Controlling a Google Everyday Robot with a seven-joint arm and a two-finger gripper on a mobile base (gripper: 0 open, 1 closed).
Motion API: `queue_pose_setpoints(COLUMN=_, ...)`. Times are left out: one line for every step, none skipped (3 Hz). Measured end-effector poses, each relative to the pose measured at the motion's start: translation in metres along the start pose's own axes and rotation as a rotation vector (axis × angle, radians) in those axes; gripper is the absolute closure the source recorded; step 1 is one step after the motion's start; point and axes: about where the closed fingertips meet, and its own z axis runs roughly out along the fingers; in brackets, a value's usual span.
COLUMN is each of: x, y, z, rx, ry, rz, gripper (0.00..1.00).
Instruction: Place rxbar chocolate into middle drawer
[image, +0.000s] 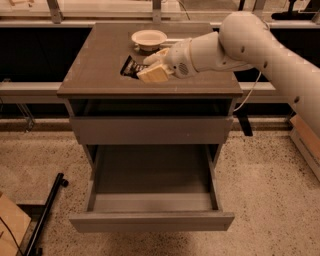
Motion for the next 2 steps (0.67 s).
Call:
queue_pose_setpoints(x=0.037, y=0.028, z=-0.047, rx=-0.099, ry=0.106, rz=0.057, gripper=1.0)
queue_pose_setpoints(x=0.076, y=0.064, z=-0.093, rx=-0.192, ry=0.214, rz=0.166, gripper=1.0)
